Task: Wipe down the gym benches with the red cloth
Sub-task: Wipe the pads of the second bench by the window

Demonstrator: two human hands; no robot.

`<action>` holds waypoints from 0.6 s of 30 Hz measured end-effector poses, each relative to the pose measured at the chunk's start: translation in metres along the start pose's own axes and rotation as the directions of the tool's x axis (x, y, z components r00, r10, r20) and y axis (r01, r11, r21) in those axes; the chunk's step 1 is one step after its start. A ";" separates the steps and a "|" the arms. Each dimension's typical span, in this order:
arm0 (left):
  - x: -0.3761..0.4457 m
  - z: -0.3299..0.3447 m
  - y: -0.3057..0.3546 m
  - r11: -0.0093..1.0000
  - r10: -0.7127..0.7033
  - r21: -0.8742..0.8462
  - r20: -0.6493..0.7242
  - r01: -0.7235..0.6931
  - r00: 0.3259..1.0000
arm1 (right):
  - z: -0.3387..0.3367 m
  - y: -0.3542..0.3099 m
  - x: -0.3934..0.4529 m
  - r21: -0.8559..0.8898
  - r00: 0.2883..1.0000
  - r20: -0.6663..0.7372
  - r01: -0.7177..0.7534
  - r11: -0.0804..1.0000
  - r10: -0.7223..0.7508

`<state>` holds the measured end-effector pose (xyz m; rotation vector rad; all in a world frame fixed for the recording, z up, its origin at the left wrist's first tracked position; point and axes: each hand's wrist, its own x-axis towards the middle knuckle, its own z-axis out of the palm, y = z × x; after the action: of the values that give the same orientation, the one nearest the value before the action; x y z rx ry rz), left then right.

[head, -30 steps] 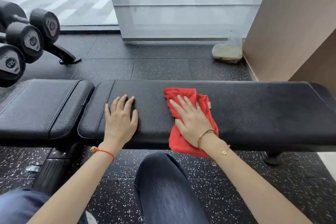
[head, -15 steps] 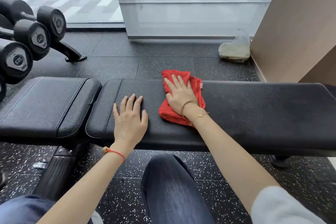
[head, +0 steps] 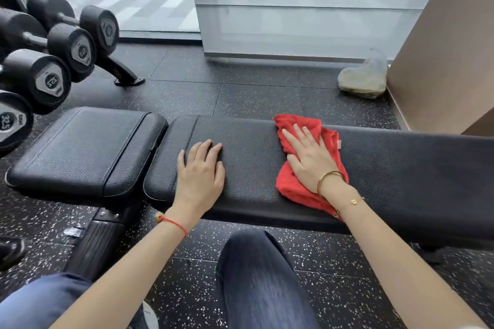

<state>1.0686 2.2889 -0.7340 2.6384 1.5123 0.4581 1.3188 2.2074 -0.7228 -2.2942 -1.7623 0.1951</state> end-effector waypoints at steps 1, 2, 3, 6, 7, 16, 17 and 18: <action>0.000 -0.002 -0.005 1.000 -0.011 0.007 -0.015 0.011 1.000 | 0.001 -0.002 0.009 0.002 1.000 -0.004 -0.020 1.000 0.020; 0.000 -0.004 -0.011 1.000 -0.025 0.005 -0.026 0.025 0.999 | 0.002 -0.007 0.019 0.004 0.999 -0.006 -0.037 0.999 0.037; 0.001 -0.005 -0.015 0.999 -0.037 -0.004 -0.037 0.037 0.999 | 0.004 -0.014 0.029 0.003 0.999 -0.004 -0.047 0.999 0.047; 0.005 -0.008 -0.023 0.996 -0.085 -0.045 -0.087 0.081 0.993 | 0.009 -0.049 0.059 -0.014 1.000 0.019 -0.013 1.000 0.014; 0.006 -0.009 -0.023 0.993 -0.104 -0.061 -0.099 0.098 0.990 | 0.012 -0.064 0.066 -0.016 0.999 0.030 0.021 1.000 -0.021; 0.003 -0.008 -0.023 0.991 -0.128 -0.059 -0.126 0.121 0.984 | 0.030 -0.116 0.023 0.016 0.945 0.050 0.323 0.946 -0.324; 0.003 -0.008 -0.023 0.990 -0.130 -0.064 -0.126 0.123 0.983 | 0.029 -0.108 0.012 0.020 0.943 0.041 0.330 0.944 -0.331; 0.003 -0.007 -0.023 0.990 -0.130 -0.066 -0.125 0.123 0.984 | 0.027 -0.097 0.002 0.019 0.946 0.036 0.323 0.946 -0.323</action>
<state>1.0486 2.3022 -0.7311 2.4937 1.6634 0.6629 1.2222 2.2355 -0.7223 -1.9650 -2.1163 0.1900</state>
